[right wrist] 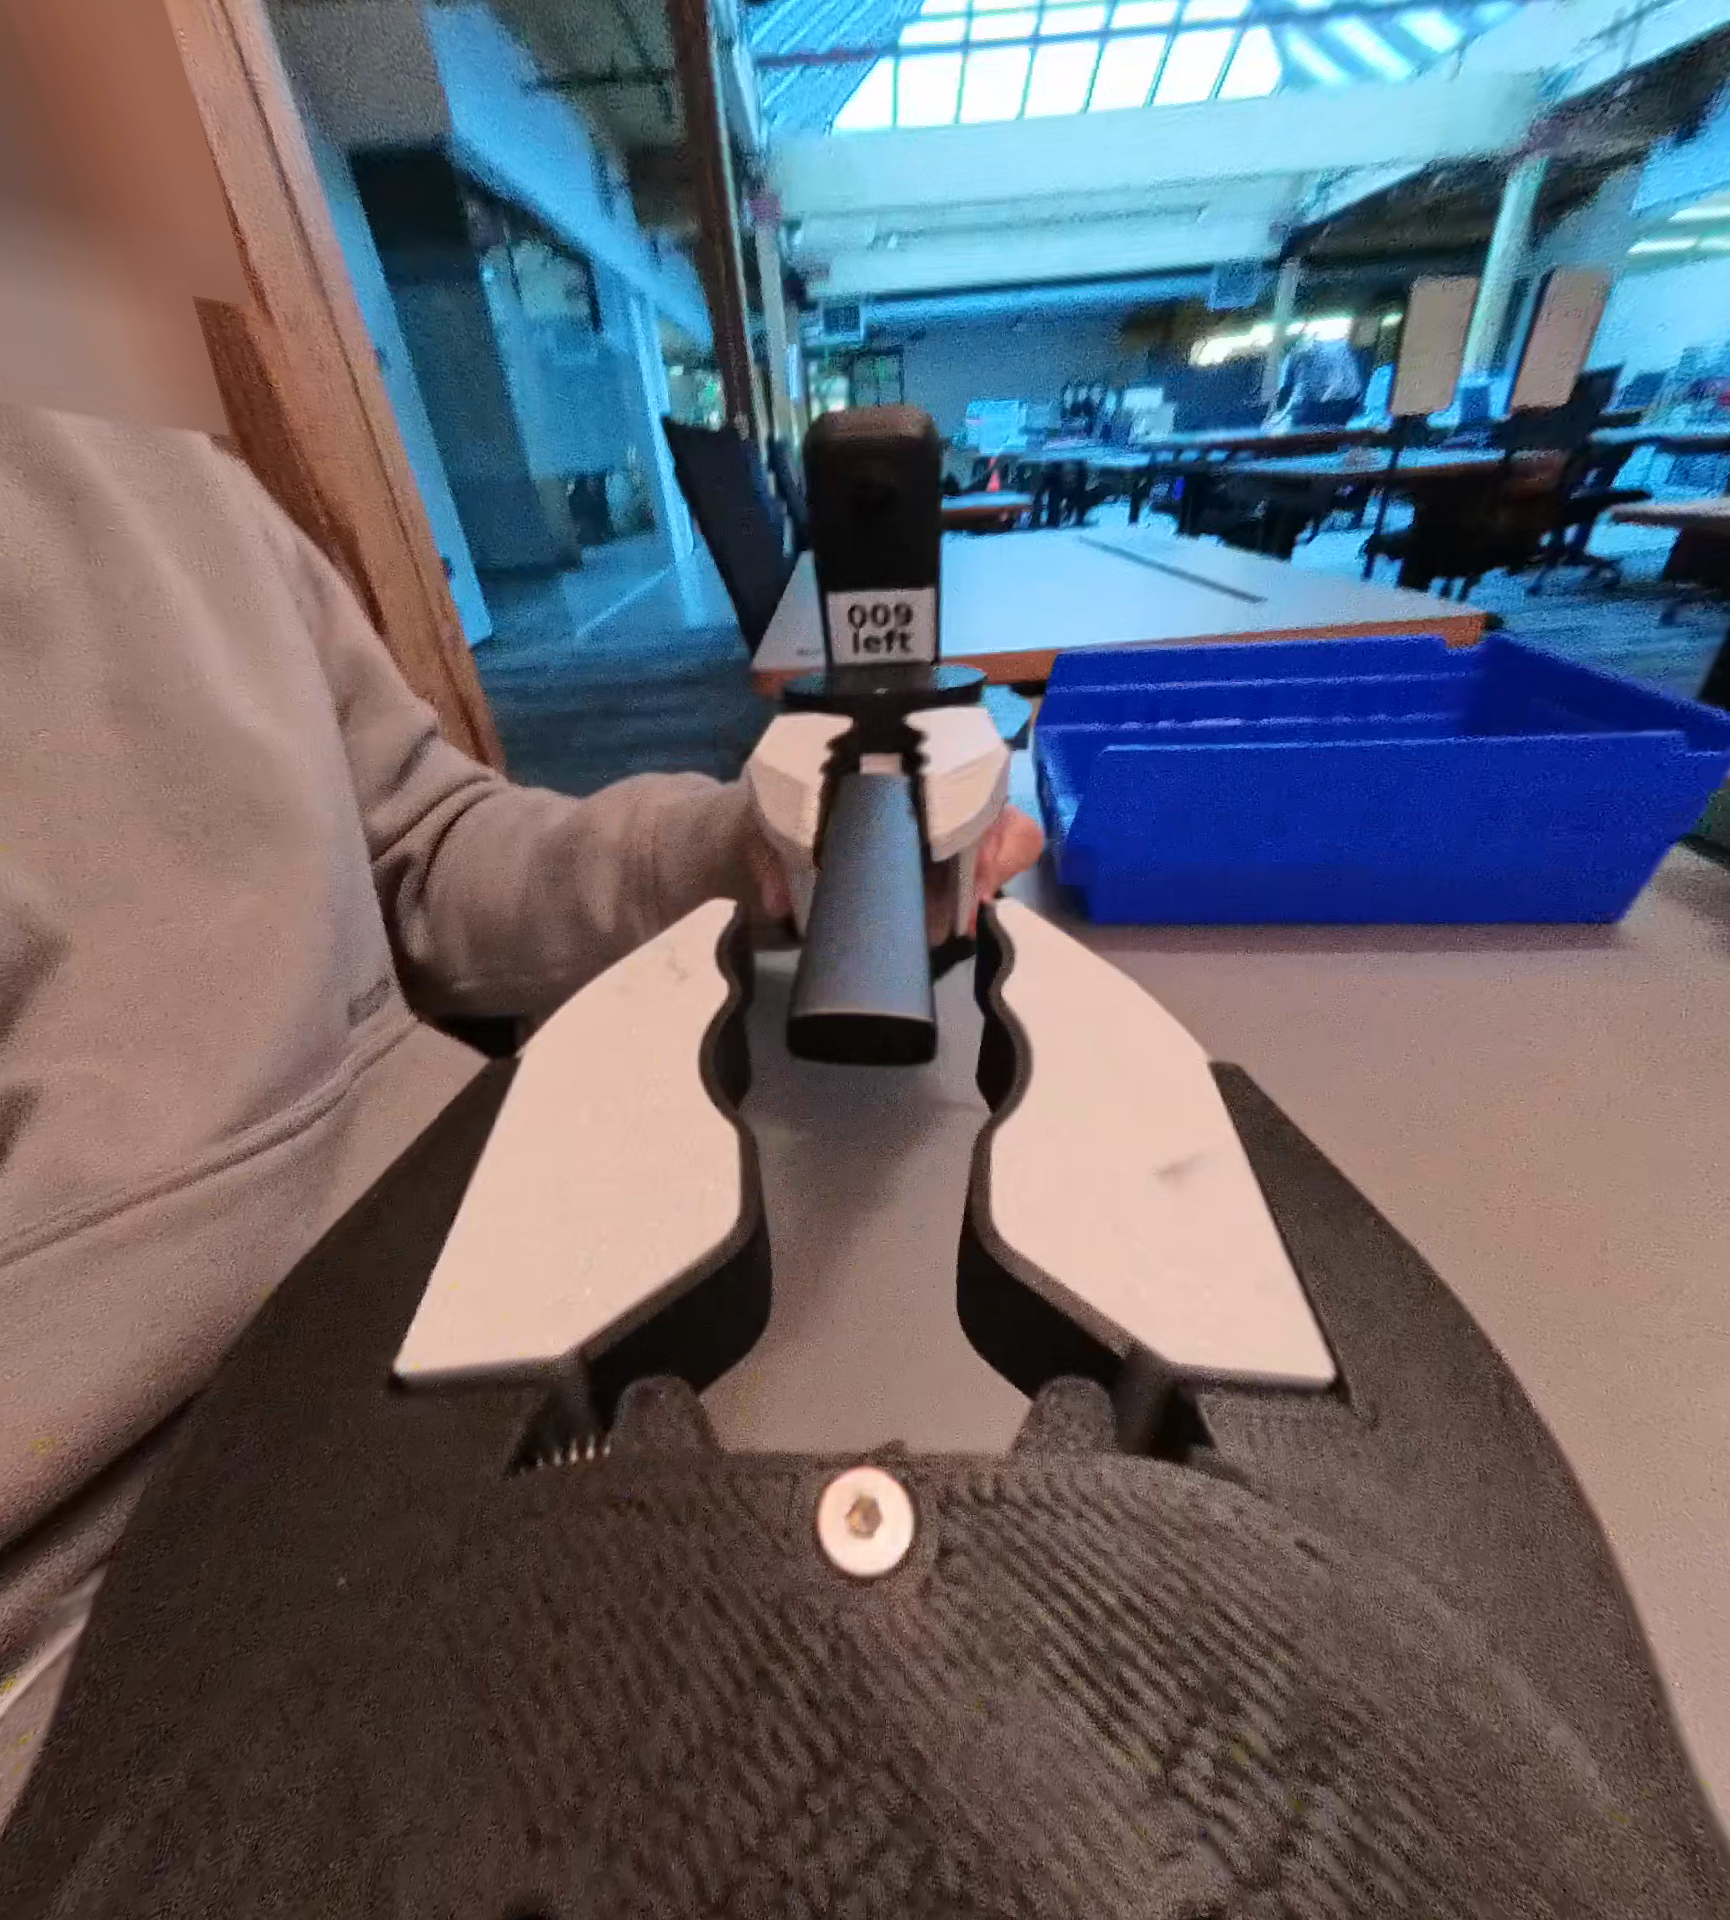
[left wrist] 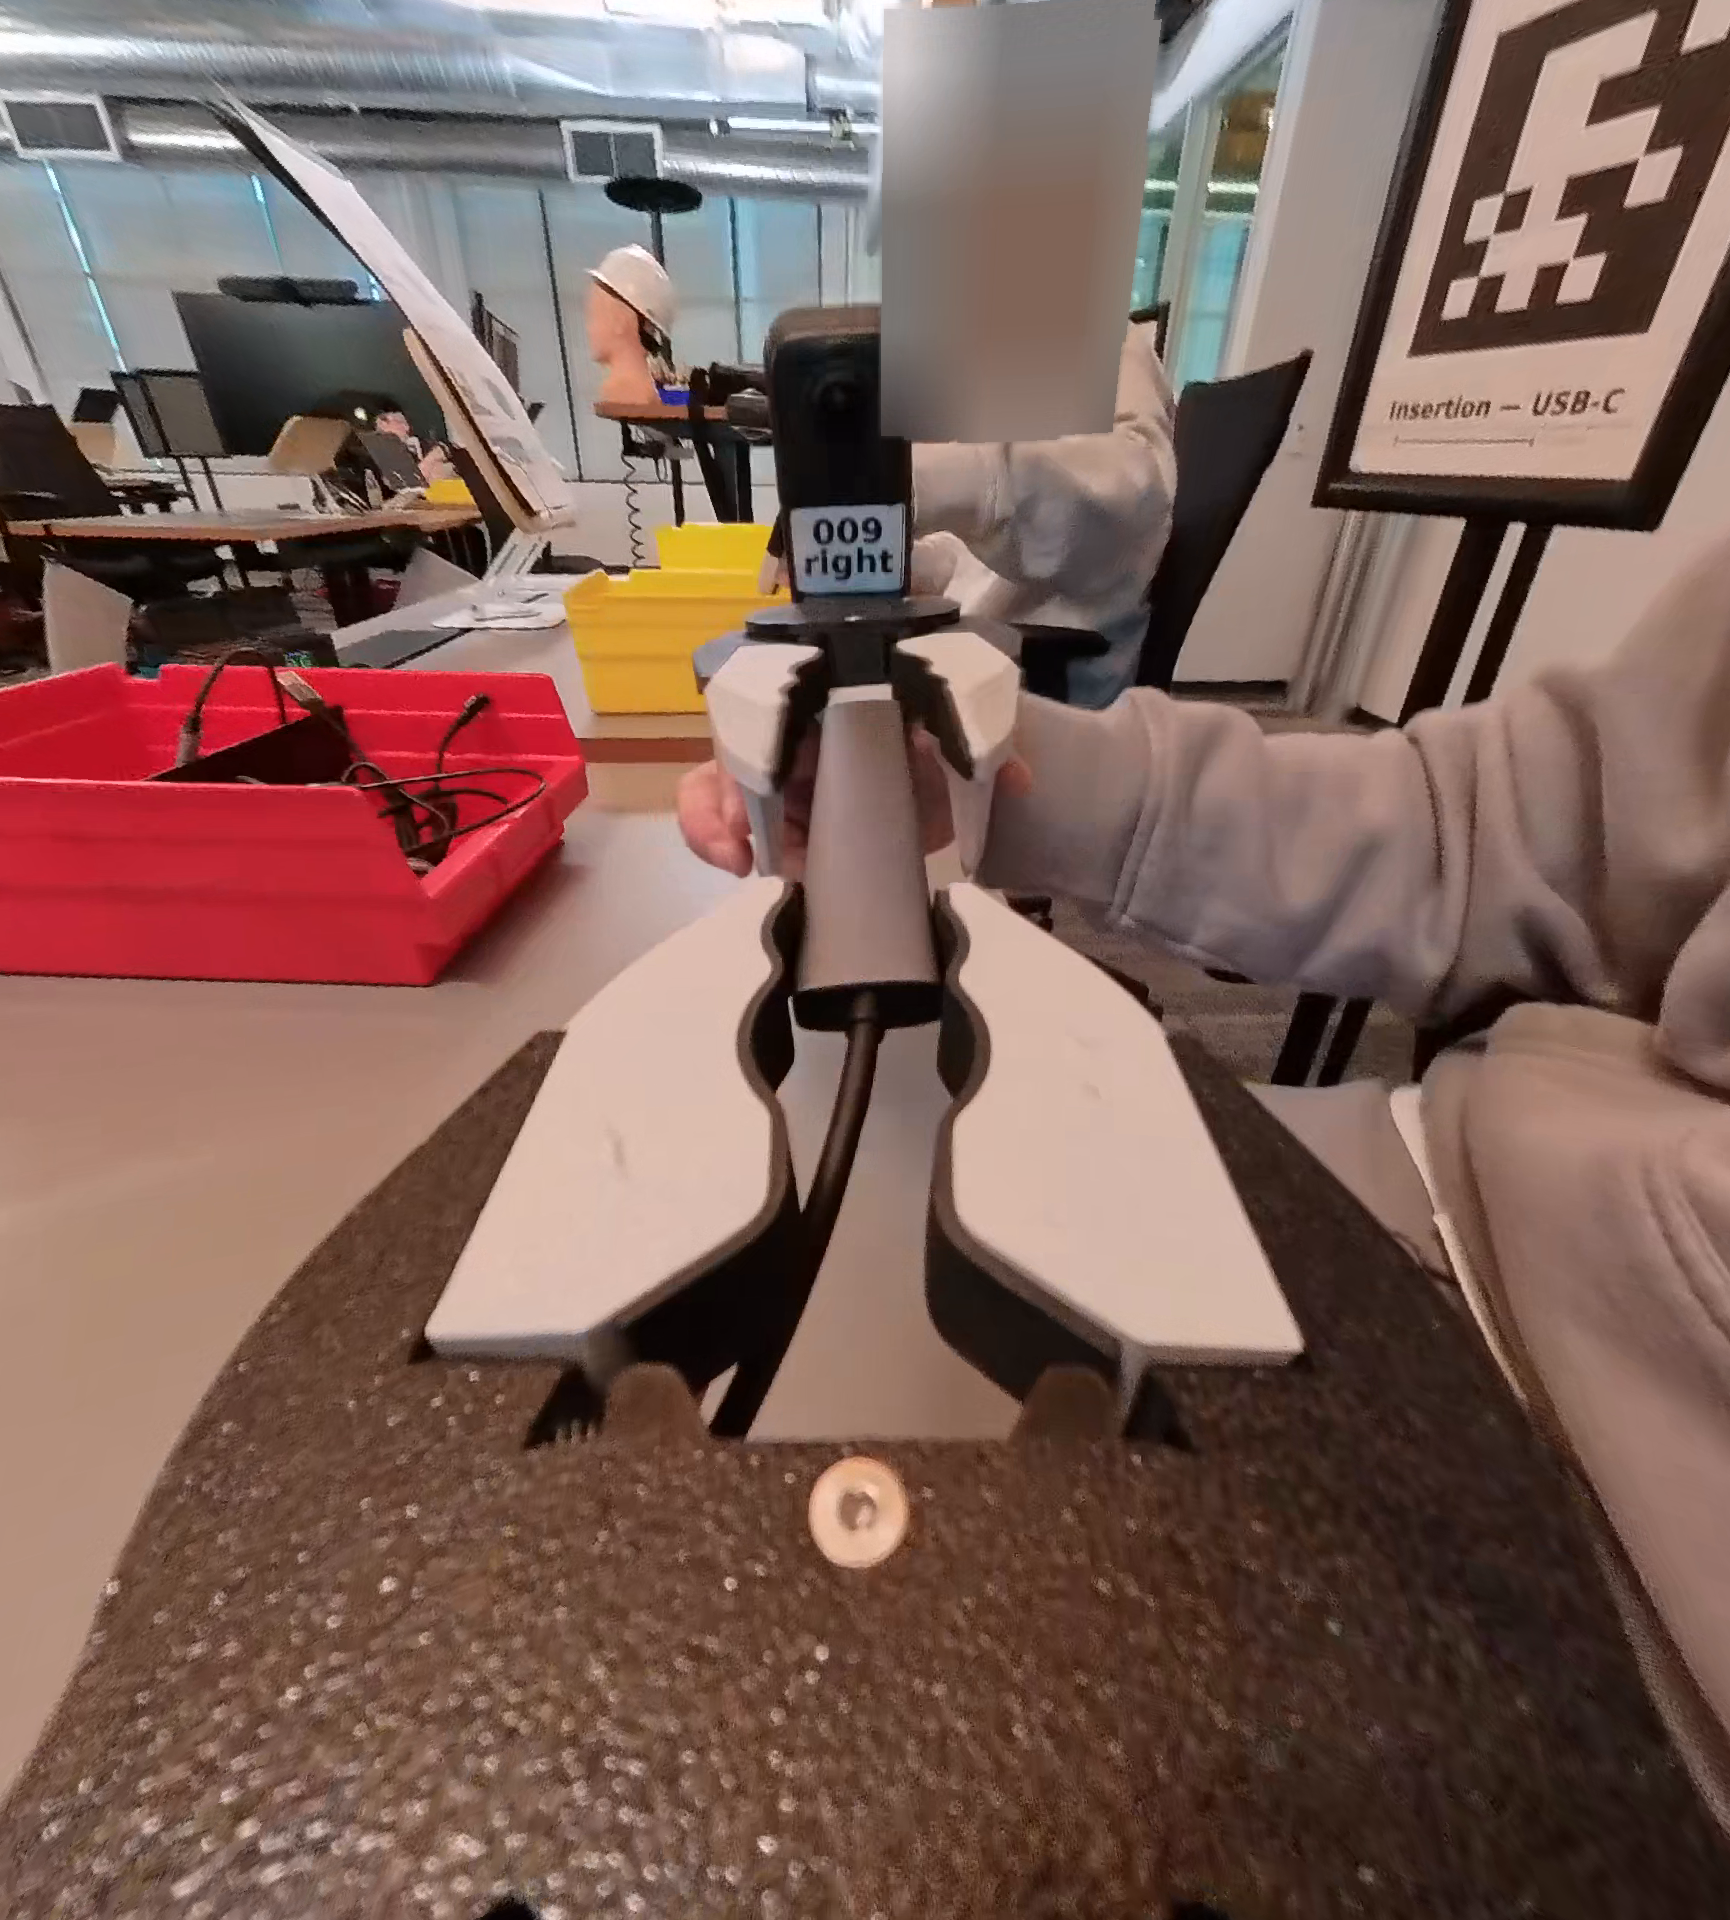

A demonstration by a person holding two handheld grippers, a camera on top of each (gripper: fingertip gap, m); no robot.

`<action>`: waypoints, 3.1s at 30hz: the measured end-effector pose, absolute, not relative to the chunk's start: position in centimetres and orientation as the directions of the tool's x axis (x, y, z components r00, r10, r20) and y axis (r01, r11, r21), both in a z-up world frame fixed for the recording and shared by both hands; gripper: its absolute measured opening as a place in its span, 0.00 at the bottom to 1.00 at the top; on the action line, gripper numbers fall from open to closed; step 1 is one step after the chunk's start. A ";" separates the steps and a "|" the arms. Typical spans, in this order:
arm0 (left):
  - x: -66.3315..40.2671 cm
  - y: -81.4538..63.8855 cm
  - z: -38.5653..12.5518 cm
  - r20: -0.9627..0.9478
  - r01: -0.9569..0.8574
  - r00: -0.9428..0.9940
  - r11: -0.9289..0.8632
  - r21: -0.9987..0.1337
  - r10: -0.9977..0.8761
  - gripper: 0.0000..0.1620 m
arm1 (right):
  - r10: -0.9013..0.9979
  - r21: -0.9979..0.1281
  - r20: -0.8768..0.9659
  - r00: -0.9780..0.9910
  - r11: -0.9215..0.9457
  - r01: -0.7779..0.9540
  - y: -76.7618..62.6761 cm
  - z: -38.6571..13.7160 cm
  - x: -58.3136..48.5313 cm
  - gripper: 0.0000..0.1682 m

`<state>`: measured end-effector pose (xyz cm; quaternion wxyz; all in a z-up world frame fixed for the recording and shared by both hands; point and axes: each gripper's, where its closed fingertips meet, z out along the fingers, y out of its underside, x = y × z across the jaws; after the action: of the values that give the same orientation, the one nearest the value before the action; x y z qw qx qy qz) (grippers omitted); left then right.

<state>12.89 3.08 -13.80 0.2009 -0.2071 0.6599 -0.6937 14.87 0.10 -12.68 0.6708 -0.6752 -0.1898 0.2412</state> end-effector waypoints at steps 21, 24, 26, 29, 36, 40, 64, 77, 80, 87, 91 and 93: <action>12.6 3.0 -13.9 -0.002 0.025 -0.836 -0.035 -0.999 -0.549 0.15 | 0.552 -0.995 -0.070 0.831 -0.101 -0.016 0.6 -13.4 14.3 0.15; 13.3 3.9 -12.2 0.006 0.086 -0.776 -0.114 -0.990 -0.631 0.40 | 0.488 -0.992 -0.057 0.871 -0.126 0.005 0.8 -13.8 16.0 0.15; 13.5 5.0 -10.7 -0.005 0.151 -0.726 -0.152 -0.977 -0.688 0.43 | 0.435 -0.992 -0.036 0.900 -0.125 0.021 0.6 -13.3 17.6 0.15; 13.9 7.2 -9.1 -0.096 0.287 -0.567 -0.087 -0.954 -0.818 0.47 | 0.313 -0.991 0.030 0.949 -0.113 0.069 0.2 -10.9 21.8 0.15; 15.3 8.2 -11.2 -0.121 0.274 -0.492 -0.021 -0.961 -0.862 0.45 | -0.165 -0.974 0.180 0.970 -0.165 0.152 -0.7 -3.0 37.4 0.15; 15.9 8.2 -12.8 -0.092 0.229 -0.502 -0.029 -0.973 -0.860 0.42 | -0.377 -0.922 0.264 0.888 -0.368 0.118 -1.9 -3.3 46.4 0.15; 17.0 6.9 -16.0 -0.035 0.116 -0.552 -0.035 -0.993 -0.833 0.36 | -0.635 -0.937 0.051 0.771 -0.298 -0.183 -7.6 -11.9 48.0 0.38; 24.5 6.5 -22.0 0.026 -0.355 -0.150 0.029 -0.935 -0.988 0.47 | -0.662 -0.912 0.151 0.735 -0.380 -0.155 -16.1 -18.7 39.0 0.42; 29.2 3.6 -21.0 0.048 -0.407 -0.196 0.037 -0.913 -0.979 0.50 | -0.628 -0.934 0.092 0.773 -0.324 -0.153 -15.8 -18.7 38.8 0.42; 35.6 0.9 -20.2 0.110 -0.442 -0.152 -0.032 -0.896 -0.982 0.50 | -0.629 -0.945 0.012 0.777 -0.260 -0.196 -15.9 -19.1 39.0 0.38; 34.4 7.3 -17.6 -0.085 -0.416 0.067 0.049 -0.908 -0.994 0.50 | -0.578 -0.983 -0.070 0.813 -0.098 -0.155 -11.6 -17.8 37.8 0.36; 31.0 12.8 -15.9 -0.207 -0.405 0.205 0.110 -0.908 -0.957 0.49 | -0.516 -0.987 -0.079 0.853 -0.082 -0.141 -7.5 -18.1 36.7 0.36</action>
<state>31.03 12.79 -15.87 0.4872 -0.6041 0.5634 -0.2832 36.72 -7.46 -18.11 0.6380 -0.7206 0.2281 -0.1470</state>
